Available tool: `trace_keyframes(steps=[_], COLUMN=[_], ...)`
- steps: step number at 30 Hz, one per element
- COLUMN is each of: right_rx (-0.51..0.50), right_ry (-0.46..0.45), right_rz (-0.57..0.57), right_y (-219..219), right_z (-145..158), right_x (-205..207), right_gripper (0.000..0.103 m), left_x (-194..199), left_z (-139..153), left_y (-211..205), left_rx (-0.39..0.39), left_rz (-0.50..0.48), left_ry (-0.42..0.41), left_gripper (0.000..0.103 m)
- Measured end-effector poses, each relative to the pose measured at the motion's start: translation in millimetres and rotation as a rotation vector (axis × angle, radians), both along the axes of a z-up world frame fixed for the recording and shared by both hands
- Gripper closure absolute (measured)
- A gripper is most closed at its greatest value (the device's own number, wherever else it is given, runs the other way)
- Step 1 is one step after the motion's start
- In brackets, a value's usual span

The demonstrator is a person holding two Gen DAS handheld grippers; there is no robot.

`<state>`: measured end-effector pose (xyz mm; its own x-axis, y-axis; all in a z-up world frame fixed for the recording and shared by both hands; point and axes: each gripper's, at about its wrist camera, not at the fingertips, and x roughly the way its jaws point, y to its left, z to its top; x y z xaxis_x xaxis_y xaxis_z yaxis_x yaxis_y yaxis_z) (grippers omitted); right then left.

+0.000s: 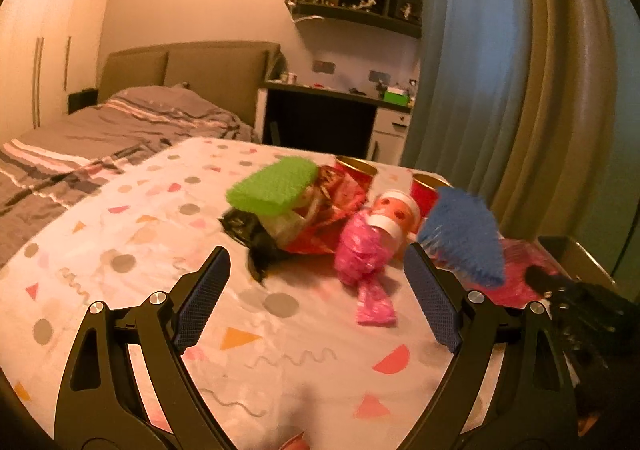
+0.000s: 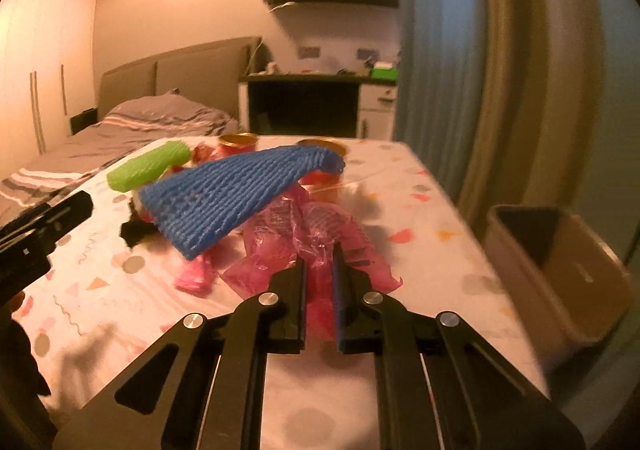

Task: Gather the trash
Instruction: 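Grasp the pink plastic bag with the right tool while the left tool grasps the blue foam net, then carry the pink bag and blue net to the gray bin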

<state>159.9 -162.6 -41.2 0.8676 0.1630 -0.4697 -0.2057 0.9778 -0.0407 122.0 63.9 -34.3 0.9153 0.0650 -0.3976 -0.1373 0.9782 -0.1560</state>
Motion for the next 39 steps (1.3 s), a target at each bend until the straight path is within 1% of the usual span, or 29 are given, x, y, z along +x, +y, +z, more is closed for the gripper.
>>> trace_keyframes(steps=[2, 6, 8, 11, 14, 17, 19, 21, 26, 28, 29, 30, 31, 33, 34, 36, 39], right_rx=[-0.022, -0.007, -0.032, -0.016, -0.015, -0.006, 0.000, 0.007, 0.016, 0.022, 0.029, 0.034, 0.037, 0.036, 0.036, 0.033, 0.034], right_ry=[-0.012, -0.018, -0.006, 0.005, -0.010, -0.012, -0.018, -0.019, -0.023, -0.021, -0.017, -0.014, -0.013, -0.016, -0.018, -0.019, -0.020], right_rz=[-0.013, -0.032, -0.034, -0.016, -0.018, -0.009, -0.003, 0.006, 0.034, 0.041, 0.044, 0.048, 0.051, 0.055, 0.058, 0.062, 0.062], right_y=[-8.9, -28.1, -31.7, -36.6, -40.2, -42.0, -43.2, -44.1, -48.7, -49.4, -49.8, -50.3, -50.2, -51.1, -51.1, -50.6, -52.9], right_z=[1.0, 2.1, 0.4, 0.3, 0.6, 0.7, 0.5, -0.1, 0.6, 0.1, -0.2, 0.3, 0.5, 1.2, 1.6, 1.4, 1.1], right_x=[-8.4, -17.7, -17.3, -19.1, -22.2, -23.2, -24.8, -26.5, -31.0, -32.7, -32.7, -32.5, -32.3, -32.0, -32.4, -32.8, -31.8], right_gripper=[0.092, 0.092, 0.092, 0.092, 0.092, 0.092, 0.092, 0.092, 0.092, 0.092, 0.092, 0.092, 0.092, 0.092, 0.092, 0.092, 0.092], left_x=[1.1, 2.3, 3.8, 3.8, 3.9, 10.6, 17.8, 24.7, 39.0, 43.5, 46.0, 46.6, 47.2, 47.4, 47.0, 46.4, 46.3], left_z=[-0.7, -1.7, -2.9, -3.2, -3.4, -7.6, -11.9, -15.2, -23.9, -26.8, -28.4, -29.3, -30.3, -31.7, -31.9, -32.0, -30.7], left_y=[-6.1, -23.2, -31.6, -43.2, -50.9, -58.6, -63.2, -65.3, -66.9, -62.7, -60.9, -60.2, -60.2, -62.0, -63.3, -65.9, -66.1], left_rx=[-0.009, -0.038, -0.059, -0.047, -0.072, -0.098, -0.138, -0.172, -0.223, -0.268, -0.290, -0.301, -0.306, -0.302, -0.300, -0.293, -0.297], left_rz=[-0.030, -0.109, -0.152, -0.178, -0.235, -0.305, -0.353, -0.385, -0.432, -0.441, -0.448, -0.453, -0.457, -0.462, -0.466, -0.472, -0.469], left_ry=[-0.001, -0.007, 0.003, 0.003, 0.001, 0.034, 0.071, 0.095, 0.136, 0.151, 0.160, 0.163, 0.166, 0.172, 0.174, 0.177, 0.177], left_gripper=[0.016, 0.016, 0.016, 0.016, 0.016, 0.016, 0.016, 0.016, 0.016, 0.021, 0.026, 0.035, 0.039, 0.054, 0.059, 0.081, 0.098])
